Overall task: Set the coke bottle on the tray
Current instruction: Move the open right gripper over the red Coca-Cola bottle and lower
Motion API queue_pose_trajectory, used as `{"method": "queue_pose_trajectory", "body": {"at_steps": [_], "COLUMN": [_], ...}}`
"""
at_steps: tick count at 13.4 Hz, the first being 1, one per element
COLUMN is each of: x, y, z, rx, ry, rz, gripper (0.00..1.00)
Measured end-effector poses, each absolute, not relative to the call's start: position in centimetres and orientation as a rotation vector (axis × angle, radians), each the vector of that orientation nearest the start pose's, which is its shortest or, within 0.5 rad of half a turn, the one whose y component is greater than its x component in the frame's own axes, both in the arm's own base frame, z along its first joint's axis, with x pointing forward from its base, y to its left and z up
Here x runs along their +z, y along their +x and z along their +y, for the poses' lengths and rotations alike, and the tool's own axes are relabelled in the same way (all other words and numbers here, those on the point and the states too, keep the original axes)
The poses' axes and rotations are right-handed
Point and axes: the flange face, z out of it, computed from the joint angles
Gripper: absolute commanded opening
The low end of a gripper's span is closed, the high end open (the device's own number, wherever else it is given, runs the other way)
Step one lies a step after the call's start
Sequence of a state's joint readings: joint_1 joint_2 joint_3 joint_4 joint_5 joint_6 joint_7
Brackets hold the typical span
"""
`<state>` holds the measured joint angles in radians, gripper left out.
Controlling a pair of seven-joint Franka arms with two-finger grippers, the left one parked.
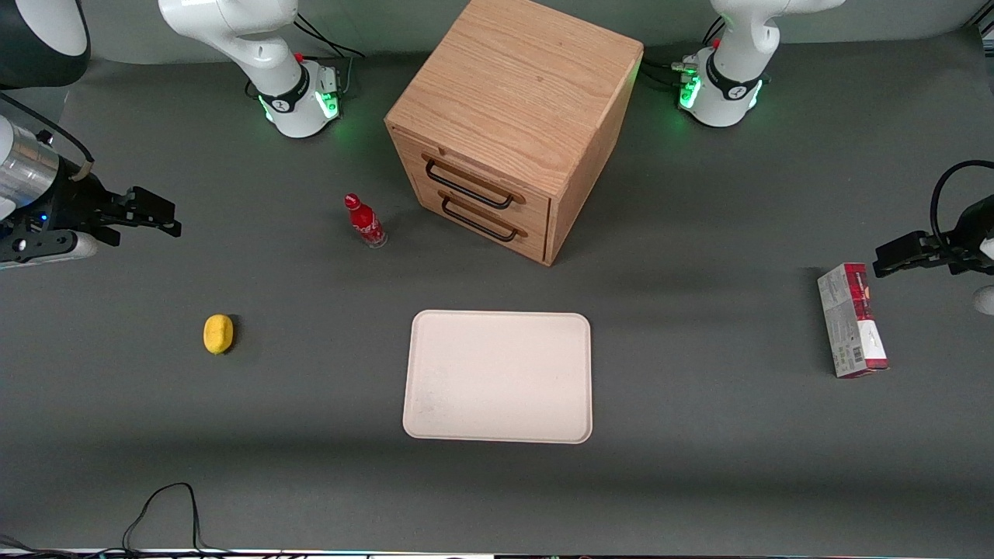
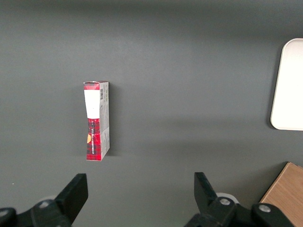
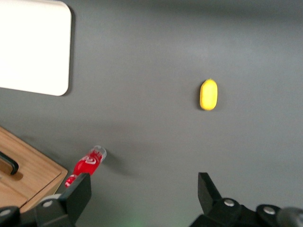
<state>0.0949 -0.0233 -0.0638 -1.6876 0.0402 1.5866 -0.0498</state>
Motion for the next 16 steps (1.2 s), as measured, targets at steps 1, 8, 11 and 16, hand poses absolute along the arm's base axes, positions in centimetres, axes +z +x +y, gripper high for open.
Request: {"method": "queue_pose_trajectory", "body": {"at_steps": [1, 8, 11, 16], "x": [58.3, 60.1, 59.9, 53.6], "y": [54.2, 49.7, 48.7, 46.8], "z": [3.0, 19.9, 21.7, 22.8], "rx": [0.150, 0.203, 0.239, 0.273], "ry": [-3.095, -3.139, -3.132, -3.134], "rz": [-0.101, 0.023, 0.017, -0.012], "gripper": [1.00, 1.00, 1.00, 1.00]}}
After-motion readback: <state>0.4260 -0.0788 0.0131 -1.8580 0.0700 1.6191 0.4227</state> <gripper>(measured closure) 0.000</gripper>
